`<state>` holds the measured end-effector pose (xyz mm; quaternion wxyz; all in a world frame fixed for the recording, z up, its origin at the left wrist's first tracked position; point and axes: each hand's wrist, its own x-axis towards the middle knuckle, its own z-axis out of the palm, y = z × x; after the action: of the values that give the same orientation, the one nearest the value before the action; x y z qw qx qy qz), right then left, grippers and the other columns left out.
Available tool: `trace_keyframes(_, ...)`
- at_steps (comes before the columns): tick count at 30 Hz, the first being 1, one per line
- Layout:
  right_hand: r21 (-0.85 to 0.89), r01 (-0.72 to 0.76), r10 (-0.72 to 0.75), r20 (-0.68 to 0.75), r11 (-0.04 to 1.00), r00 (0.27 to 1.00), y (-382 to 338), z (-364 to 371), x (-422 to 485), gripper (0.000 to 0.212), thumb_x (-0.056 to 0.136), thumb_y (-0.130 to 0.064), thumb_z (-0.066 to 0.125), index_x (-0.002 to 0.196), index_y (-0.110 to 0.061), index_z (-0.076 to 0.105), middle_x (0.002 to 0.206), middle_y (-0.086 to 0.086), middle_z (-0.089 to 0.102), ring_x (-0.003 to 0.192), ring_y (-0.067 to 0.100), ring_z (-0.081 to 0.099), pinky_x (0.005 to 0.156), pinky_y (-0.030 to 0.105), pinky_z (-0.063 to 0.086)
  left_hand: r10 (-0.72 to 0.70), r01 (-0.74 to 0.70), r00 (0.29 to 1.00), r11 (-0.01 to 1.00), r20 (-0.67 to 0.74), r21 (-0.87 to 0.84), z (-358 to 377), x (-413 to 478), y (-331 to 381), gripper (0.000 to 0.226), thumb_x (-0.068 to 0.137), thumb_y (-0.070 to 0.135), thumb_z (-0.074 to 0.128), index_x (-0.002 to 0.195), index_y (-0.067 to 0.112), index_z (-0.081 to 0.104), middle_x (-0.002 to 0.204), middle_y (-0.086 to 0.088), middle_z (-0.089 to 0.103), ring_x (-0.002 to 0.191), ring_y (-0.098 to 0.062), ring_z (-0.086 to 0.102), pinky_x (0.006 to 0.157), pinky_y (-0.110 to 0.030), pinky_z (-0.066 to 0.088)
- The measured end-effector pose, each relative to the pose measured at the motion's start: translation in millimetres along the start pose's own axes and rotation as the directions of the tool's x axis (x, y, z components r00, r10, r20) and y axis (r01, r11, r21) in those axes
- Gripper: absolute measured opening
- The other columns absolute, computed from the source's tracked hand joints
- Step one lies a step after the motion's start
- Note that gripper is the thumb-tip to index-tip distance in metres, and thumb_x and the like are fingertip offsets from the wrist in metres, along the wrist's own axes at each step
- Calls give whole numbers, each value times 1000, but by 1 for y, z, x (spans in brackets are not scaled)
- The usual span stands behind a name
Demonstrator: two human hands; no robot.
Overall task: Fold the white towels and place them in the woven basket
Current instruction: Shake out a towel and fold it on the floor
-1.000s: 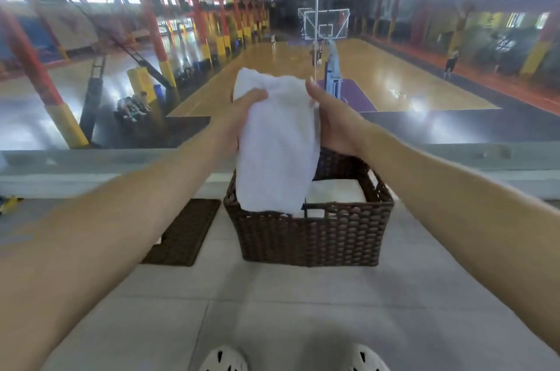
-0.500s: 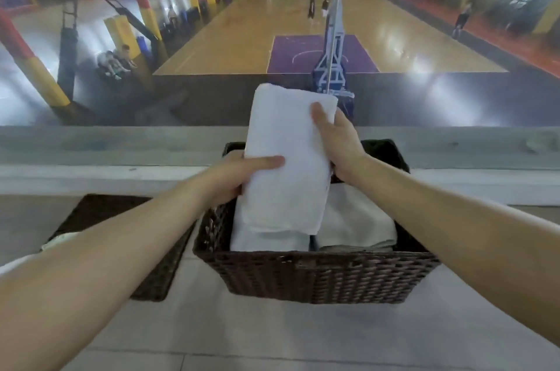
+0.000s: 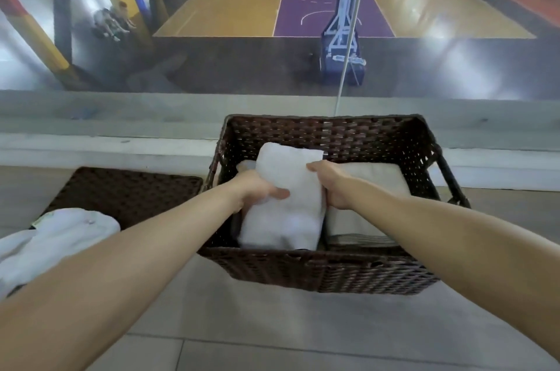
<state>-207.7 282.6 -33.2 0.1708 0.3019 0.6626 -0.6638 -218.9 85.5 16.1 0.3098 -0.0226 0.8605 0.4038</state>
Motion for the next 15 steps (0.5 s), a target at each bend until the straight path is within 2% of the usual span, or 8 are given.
trace_keyframes(3,7,7,-7,-8,1000,1000,2,4,13,31,108,-27,54,126,-5,68,116,14,79,107,33,76,104,53,58,109,-80,993,873,-33,481,-7,7,3,155,61,51,103,167,31,-7,164,-13,15,152,-38,30,120,-51,41)
trace_keyframes(5,-32,50,-49,8,998,999,3,6,22,34,110,-31,51,131,-7,64,122,11,76,111,31,74,105,50,57,256,-204,965,602,56,772,-12,12,-1,154,60,66,97,168,40,-9,172,-9,-4,161,-39,6,127,-58,29)
trace_keyframes(7,-242,101,-110,-24,965,994,4,6,26,53,107,-44,49,142,-6,57,132,6,69,120,30,68,106,44,55,308,-301,932,364,191,881,-12,20,-7,142,66,82,83,171,41,-3,178,-6,-20,165,-33,-12,133,-57,13)
trace_keyframes(8,-448,130,-178,-68,884,982,0,5,22,58,106,-47,49,145,-4,54,136,8,66,123,32,64,103,40,53,294,-319,927,298,231,900,-11,25,-10,138,69,89,74,171,40,-4,178,-6,-23,165,-30,-16,134,-54,7)
trace_keyframes(10,-812,177,-421,-92,556,902,-7,0,7,60,104,-45,57,146,-3,48,142,18,57,126,38,60,94,40,53,262,-299,936,235,235,925,-8,31,-12,135,70,99,60,171,38,-7,178,-6,-24,165,-27,-18,135,-50,5)
trace_keyframes(12,-934,297,-635,107,201,765,-6,-6,-12,80,93,-57,66,154,-11,41,156,15,43,141,38,48,110,48,48,258,-264,944,215,207,940,-5,34,-10,136,67,105,51,171,38,-7,179,-6,-21,166,-27,-15,135,-50,8)
trace_keyframes(14,-906,407,-520,405,-117,752,1,-13,-22,108,84,-81,60,166,-20,27,174,9,21,160,31,20,130,50,22,262,-244,947,206,186,948,-2,34,-10,138,66,107,47,172,35,-6,179,-7,-17,166,-28,-12,134,-50,12)
trace_keyframes(15,-884,439,-400,465,-161,790,8,-15,-21,119,80,-90,54,170,-21,16,178,7,9,164,27,8,133,48,11,271,-243,945,200,185,949,-1,32,-9,139,66,108,45,172,33,-5,180,-9,-15,166,-29,-11,133,-50,13)
